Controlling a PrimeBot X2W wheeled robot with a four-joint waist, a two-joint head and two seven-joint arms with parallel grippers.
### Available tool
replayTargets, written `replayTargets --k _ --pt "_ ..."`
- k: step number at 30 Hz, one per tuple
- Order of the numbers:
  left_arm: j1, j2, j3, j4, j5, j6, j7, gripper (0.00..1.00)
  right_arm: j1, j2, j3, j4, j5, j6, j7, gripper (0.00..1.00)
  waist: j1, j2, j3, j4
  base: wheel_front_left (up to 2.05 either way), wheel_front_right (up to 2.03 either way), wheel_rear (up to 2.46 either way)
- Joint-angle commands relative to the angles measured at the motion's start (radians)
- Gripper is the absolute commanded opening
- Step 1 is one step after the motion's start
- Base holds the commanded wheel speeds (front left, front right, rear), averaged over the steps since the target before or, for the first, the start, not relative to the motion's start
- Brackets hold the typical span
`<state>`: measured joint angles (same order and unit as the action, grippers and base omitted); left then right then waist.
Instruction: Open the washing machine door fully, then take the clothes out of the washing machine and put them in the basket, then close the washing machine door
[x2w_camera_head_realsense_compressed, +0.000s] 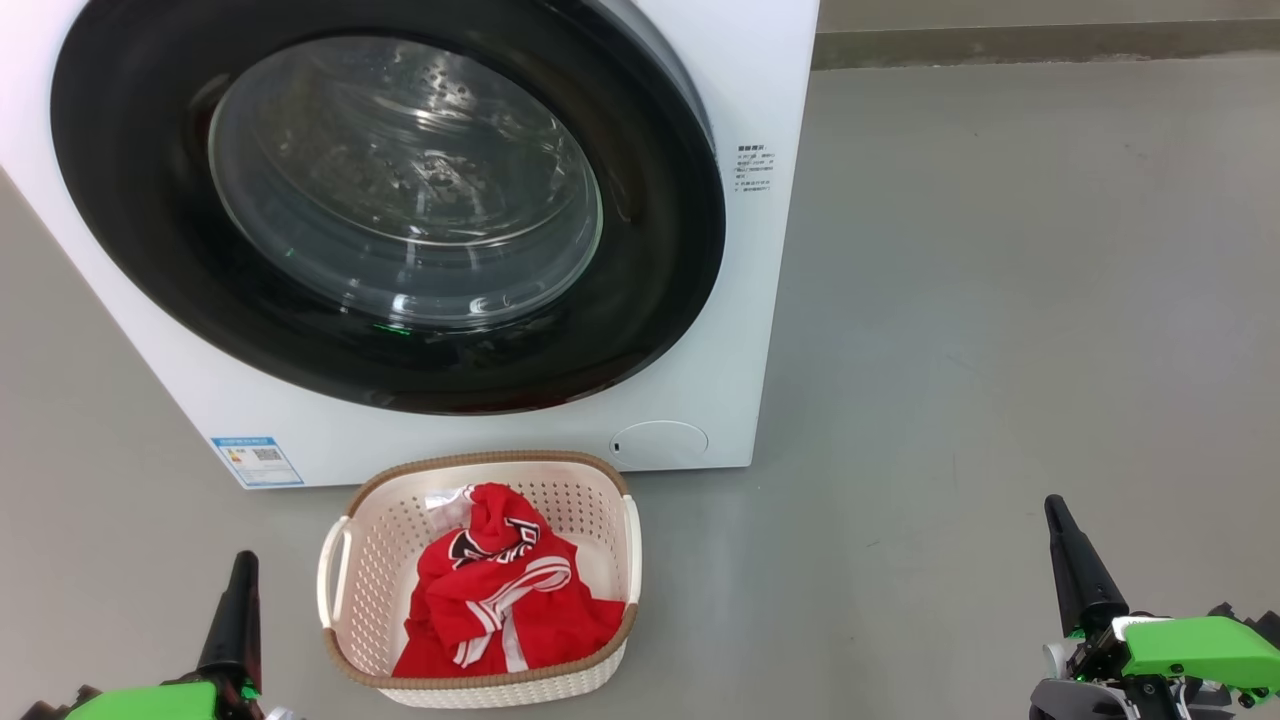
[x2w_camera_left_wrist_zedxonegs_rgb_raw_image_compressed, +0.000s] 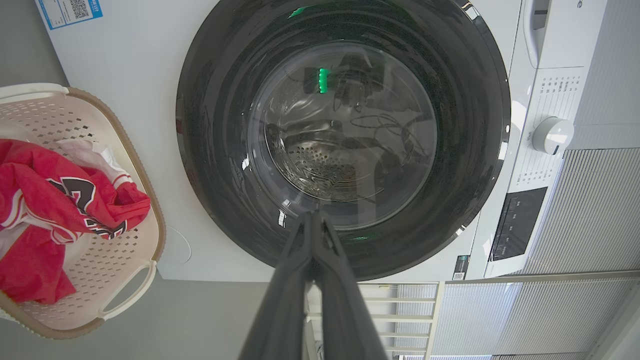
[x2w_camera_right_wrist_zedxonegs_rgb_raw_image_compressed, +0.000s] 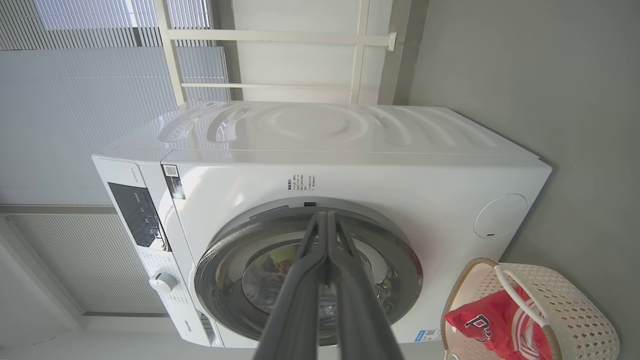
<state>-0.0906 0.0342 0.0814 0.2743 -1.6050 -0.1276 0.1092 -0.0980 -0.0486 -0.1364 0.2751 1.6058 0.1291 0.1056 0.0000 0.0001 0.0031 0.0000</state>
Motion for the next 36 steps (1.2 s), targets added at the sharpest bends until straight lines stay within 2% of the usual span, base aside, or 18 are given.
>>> replayTargets --k 1,36 --pt "-0.017 0.016 0.032 -0.029 -0.004 -0.003 0.004 0.0 -0.01 -0.002 0.022 -0.03 0.002 0.002 0.008 0.0 0.0 -0.0001 0.0 0.0 0.0 0.0 0.0" --pt "-0.017 0.016 0.032 -0.029 -0.004 -0.003 0.004 0.0 -0.01 -0.002 0.022 -0.03 0.002 0.002 0.008 0.0 0.0 -0.0001 0.0 0.0 0.0 0.0 0.0"
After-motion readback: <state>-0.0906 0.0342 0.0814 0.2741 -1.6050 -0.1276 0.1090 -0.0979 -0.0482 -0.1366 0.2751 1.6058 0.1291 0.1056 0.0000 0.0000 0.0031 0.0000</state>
